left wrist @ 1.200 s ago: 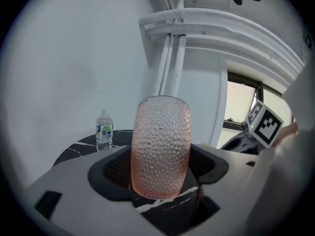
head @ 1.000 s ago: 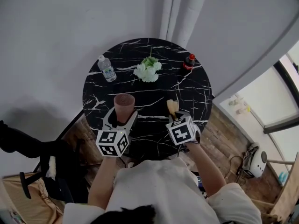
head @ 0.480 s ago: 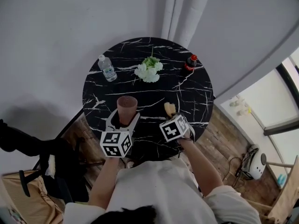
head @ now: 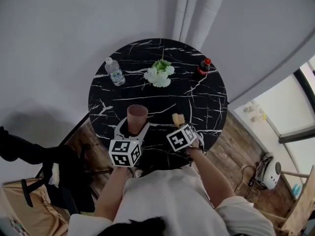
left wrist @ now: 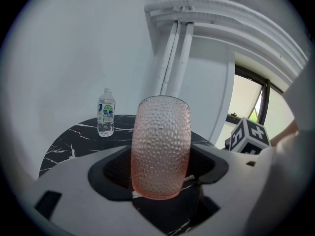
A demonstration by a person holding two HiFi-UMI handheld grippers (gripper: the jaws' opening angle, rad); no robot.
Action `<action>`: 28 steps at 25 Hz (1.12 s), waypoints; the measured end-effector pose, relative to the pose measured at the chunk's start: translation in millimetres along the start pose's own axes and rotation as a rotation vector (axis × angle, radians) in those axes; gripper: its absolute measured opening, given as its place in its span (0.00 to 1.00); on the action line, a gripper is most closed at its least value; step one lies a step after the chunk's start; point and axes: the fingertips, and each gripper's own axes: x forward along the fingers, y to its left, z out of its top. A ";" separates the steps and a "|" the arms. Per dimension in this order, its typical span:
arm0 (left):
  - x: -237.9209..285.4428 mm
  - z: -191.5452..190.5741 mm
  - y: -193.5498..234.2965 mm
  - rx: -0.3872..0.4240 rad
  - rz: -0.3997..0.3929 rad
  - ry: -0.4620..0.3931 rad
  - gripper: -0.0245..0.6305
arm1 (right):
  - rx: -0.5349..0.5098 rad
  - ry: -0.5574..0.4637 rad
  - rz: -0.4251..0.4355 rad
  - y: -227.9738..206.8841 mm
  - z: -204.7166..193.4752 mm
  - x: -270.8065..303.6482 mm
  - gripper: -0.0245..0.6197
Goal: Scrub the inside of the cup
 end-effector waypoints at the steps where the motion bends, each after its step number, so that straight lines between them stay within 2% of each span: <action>1: 0.7 -0.6 0.5 -0.003 0.000 0.001 0.57 | 0.030 0.002 0.026 3.1 -1.0 1.2 0.13; 2: 1.3 -1.2 0.7 -0.004 -0.002 0.002 0.57 | 0.055 0.002 0.051 6.0 -1.4 1.7 0.15; 4: 2.6 -2.4 0.8 -0.002 -0.006 0.007 0.57 | 0.084 0.000 0.101 12.4 -0.9 1.5 0.25; 7: 5.8 -2.8 0.5 0.003 -0.015 0.011 0.57 | 0.116 -0.005 0.140 16.5 2.2 -2.0 0.32; 11: 11.3 -3.7 -1.7 0.013 -0.030 0.024 0.57 | 0.154 -0.046 0.150 12.9 8.3 -19.0 0.33; 14: 15.5 -5.9 -1.1 0.015 -0.035 0.033 0.57 | 0.203 -0.129 0.168 10.9 20.0 -38.5 0.33; 20: 26.5 -16.5 -2.6 -0.002 -0.052 0.045 0.57 | 0.284 -0.193 0.207 16.7 7.7 -53.8 0.33; 24: 34.0 -25.3 -8.7 0.043 -0.079 0.067 0.57 | 0.358 -0.274 0.277 23.0 19.8 -62.9 0.33; 28: 41.1 -34.2 -14.0 0.086 -0.112 0.096 0.57 | 0.355 -0.327 0.299 29.2 30.3 -71.0 0.33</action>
